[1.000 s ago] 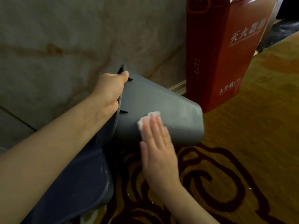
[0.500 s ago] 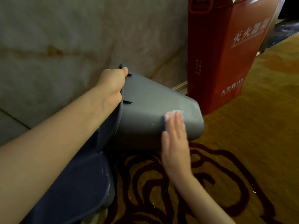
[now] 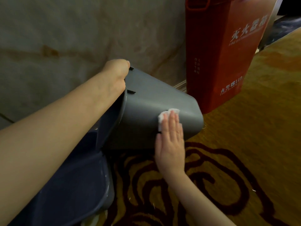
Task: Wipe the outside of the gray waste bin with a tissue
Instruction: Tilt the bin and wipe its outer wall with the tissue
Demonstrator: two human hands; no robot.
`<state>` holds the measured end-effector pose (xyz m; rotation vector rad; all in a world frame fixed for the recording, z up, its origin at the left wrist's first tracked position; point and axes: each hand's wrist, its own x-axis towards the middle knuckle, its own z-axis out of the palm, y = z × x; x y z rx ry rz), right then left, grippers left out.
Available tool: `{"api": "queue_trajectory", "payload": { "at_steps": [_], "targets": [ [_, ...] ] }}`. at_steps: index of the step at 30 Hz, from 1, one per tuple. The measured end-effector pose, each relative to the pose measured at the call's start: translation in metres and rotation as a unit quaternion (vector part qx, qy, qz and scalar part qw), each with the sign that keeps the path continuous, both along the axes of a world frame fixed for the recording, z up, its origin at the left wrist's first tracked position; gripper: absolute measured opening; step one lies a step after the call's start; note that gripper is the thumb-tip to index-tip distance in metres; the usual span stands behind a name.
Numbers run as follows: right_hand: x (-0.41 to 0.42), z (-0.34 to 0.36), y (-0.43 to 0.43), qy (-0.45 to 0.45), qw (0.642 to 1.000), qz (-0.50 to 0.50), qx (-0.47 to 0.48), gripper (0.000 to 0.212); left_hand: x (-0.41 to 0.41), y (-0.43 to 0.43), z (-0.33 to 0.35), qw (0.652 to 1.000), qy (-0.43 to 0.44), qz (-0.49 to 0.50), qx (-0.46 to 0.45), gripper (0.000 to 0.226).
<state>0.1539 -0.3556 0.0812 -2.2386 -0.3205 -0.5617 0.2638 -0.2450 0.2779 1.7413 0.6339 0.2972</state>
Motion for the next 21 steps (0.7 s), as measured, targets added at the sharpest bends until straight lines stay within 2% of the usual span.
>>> {"api": "queue_trajectory", "payload": {
  "at_steps": [1, 4, 7, 9, 11, 13, 15, 16, 17, 21],
  "targets": [
    [0.008, -0.01, -0.012, 0.019, 0.999, -0.024, 0.018, 0.054, 0.004, -0.001, 0.001, 1.0, 0.003, -0.005, 0.002, 0.011],
    [0.032, -0.031, -0.043, 0.073, 0.992, -0.075, 0.073, 0.052, 0.016, -0.003, 0.002, 0.999, 0.018, -0.033, 0.016, 0.029],
    [0.05, -0.041, -0.058, 0.119, 0.983, -0.062, 0.126, 0.049, 0.021, -0.011, 0.008, 0.998, 0.015, -0.057, 0.034, 0.029],
    [0.062, -0.041, -0.064, 0.14, 0.979, -0.049, 0.141, 0.049, 0.01, -0.016, 0.015, 0.989, 0.027, -0.146, -0.012, 0.031],
    [0.073, -0.039, -0.067, 0.155, 0.977, -0.034, 0.141, 0.048, -0.01, -0.007, 0.014, 0.954, 0.06, -0.293, -0.032, 0.044],
    [0.08, -0.038, -0.069, 0.166, 0.976, -0.024, 0.137, 0.049, -0.039, 0.008, -0.007, 0.922, 0.066, -0.374, 0.072, 0.044],
    [0.084, -0.04, -0.067, 0.158, 0.977, -0.023, 0.138, 0.05, -0.07, 0.019, -0.035, 0.894, 0.022, -0.368, 0.255, 0.049],
    [0.083, -0.041, -0.062, 0.153, 0.978, -0.021, 0.14, 0.051, -0.078, 0.025, -0.046, 0.885, -0.018, -0.348, 0.308, 0.049],
    [0.08, -0.043, -0.055, 0.154, 0.977, -0.019, 0.146, 0.052, -0.081, 0.029, -0.054, 0.885, -0.047, -0.33, 0.324, 0.048],
    [0.063, -0.049, -0.012, 0.238, 0.953, 0.014, 0.188, 0.057, -0.061, 0.032, -0.06, 0.915, -0.086, -0.283, 0.275, 0.037]
  ]
}}
